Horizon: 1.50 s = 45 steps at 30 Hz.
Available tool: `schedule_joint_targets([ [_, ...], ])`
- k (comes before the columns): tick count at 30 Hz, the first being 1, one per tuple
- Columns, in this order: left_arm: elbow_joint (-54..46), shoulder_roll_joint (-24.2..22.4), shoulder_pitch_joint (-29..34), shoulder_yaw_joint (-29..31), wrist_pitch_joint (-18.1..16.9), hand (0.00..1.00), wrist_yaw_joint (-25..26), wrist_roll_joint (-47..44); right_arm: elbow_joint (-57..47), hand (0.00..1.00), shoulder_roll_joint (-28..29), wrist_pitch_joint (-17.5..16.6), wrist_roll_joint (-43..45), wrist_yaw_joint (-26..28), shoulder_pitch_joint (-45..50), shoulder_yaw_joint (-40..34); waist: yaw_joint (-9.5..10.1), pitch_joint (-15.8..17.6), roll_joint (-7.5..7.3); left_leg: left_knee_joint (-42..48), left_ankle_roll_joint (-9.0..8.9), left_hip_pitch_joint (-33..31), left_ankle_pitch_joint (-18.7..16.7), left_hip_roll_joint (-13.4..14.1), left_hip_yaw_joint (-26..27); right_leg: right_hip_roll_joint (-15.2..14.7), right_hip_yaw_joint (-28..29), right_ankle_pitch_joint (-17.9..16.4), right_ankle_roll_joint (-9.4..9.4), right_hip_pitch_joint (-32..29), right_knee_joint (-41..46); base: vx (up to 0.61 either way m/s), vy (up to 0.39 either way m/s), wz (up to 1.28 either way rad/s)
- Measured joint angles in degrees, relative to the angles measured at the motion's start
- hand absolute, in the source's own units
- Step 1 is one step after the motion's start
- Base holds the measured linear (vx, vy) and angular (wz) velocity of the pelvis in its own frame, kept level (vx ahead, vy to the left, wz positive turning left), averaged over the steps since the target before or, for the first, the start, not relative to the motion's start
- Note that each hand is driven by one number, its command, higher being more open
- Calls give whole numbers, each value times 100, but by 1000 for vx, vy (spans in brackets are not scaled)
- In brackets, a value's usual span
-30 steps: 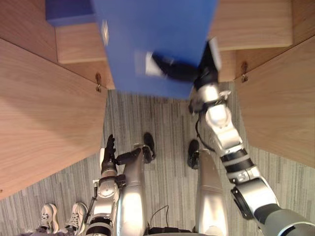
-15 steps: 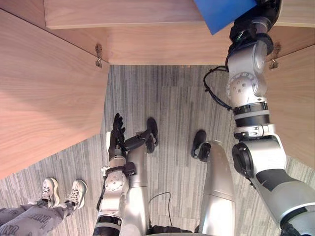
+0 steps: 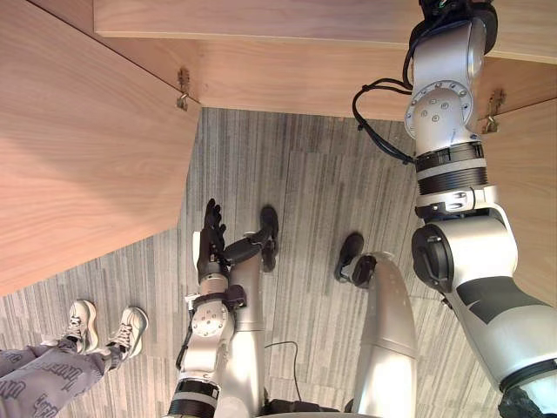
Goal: Walk over to the cabinet, pick up the folder, carry it to the office cabinet, place the folder inside the office cabinet, then close the office cabinet door
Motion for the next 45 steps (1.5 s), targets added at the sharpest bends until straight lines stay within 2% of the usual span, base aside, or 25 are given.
schedule_joint_targets([
  [2, 20, -1, -10, 39, 0, 100, 3, 0, -29, 100, 20, 36, -91, -4, 7, 11, -5, -3, -5, -13, 0, 16, 0, 44, 0, 50, -5, 27, -25, 22, -58, -13, -22, -9],
  [5, 240, 45, -61, 70, 12, 100, 125, 0, -27, 100, 28, 587, -1403, -170, 144, 150, -115, -3, -7, -58, 3, 208, 1, 89, 42, 75, -7, 39, -28, 219, -140, 0, -16, -4],
  [9, 409, 135, -61, 88, -2, 100, 121, 6, -28, 100, -37, 869, -2252, -21, 292, 514, -231, -13, -25, -202, 1, 398, -1, 179, 114, 172, 17, 136, -21, 375, -358, -19, -27, -14],
  [17, 521, 182, -61, 181, -8, 100, 42, 14, -27, 100, -528, 935, -3036, 547, 701, 1042, -311, -13, -27, -294, 5, 489, 1, 243, 186, 244, 62, 226, -9, 451, -518, -10, -4, -6],
  [20, 626, 228, -84, 203, -38, 100, -81, 25, -28, 100, -669, 900, -2748, 898, 755, 1118, -334, -14, -28, -367, 10, 545, 9, 247, 208, 253, 63, 246, -9, 492, -589, 0, 0, 0],
  [25, 682, 237, -112, 220, -8, 100, -226, 31, -88, 100, -691, 618, -902, 1238, 813, 985, -321, -19, -38, -453, 11, 629, 10, 244, 229, 258, 58, 249, -5, 566, -684, 0, 0, 0],
  [29, 791, 237, -174, 232, 11, 100, -251, 31, -95, 100, -605, 507, 56, 1244, 813, 841, -318, -19, -38, -512, 11, 697, 10, 249, 240, 270, 58, 256, -3, 632, -742, 0, 0, 0],
  [38, 987, 227, -280, 279, 44, 100, -241, 31, -866, 100, -511, 141, 324, 1230, 814, 642, -343, -20, -40, -625, 11, 822, 11, 257, 269, 287, 54, 281, 6, 748, -885, -1, -3, 0],
  [40, 1093, 239, -326, 290, 47, 100, -206, 32, -1067, 100, -527, 99, 274, 1233, 874, 655, -354, -42, -84, -672, 11, 875, 11, 257, 299, 287, 76, 281, 7, 773, -907, -8, -16, -1],
  [45, 1171, 268, -326, 294, 50, 100, -194, 44, -1639, 100, -944, 95, -304, 1513, 1435, 1166, -471, -45, -98, -747, 11, 960, 11, 257, 299, 302, 57, 309, 29, 886, -1038, -3, -6, 0],
])
